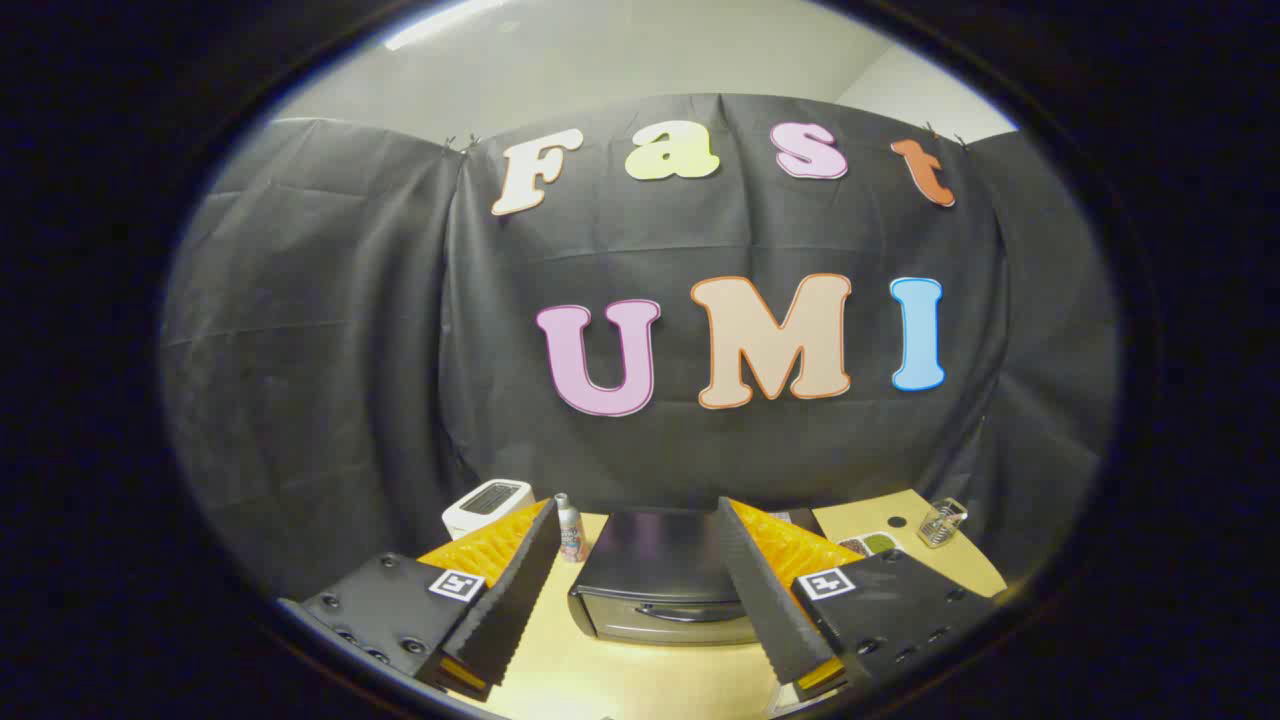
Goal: Open the toaster oven, put the food inside, and close the toaster oven door.
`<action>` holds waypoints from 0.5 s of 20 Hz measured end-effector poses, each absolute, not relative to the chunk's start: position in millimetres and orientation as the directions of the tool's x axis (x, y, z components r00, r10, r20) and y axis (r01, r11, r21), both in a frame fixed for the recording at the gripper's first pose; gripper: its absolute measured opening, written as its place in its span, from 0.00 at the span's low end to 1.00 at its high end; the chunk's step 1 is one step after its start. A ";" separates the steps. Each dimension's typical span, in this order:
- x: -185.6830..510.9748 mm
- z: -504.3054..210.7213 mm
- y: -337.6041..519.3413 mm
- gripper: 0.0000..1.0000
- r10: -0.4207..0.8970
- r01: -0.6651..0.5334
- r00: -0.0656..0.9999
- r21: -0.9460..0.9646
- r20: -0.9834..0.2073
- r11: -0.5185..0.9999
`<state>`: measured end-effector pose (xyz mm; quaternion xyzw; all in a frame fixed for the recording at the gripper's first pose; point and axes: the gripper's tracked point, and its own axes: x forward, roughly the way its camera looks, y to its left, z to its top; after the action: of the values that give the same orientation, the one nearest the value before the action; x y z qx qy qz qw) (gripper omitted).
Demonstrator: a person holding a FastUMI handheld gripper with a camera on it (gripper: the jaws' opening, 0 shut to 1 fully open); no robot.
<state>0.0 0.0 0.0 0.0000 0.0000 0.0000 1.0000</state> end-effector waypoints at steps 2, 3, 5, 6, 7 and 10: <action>3.6 -4.6 2.9 0.98 -0.026 0.026 1.000 -0.021 -0.013 0.999; 4.5 -5.3 6.2 0.98 -0.035 0.035 0.999 -0.030 -0.016 0.999; 7.7 -4.6 13.6 0.98 -0.051 0.050 0.999 -0.056 -0.016 0.997; 9.2 -4.4 16.9 0.98 -0.058 0.057 0.998 -0.066 -0.014 0.996; 10.6 -2.8 21.7 0.98 -0.062 0.061 0.998 -0.072 -0.015 0.996; 13.3 -1.3 36.1 0.98 -0.073 0.072 0.997 -0.067 -0.013 0.995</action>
<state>13.3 36.1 -1.3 -0.0335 0.0079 -0.0364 0.9987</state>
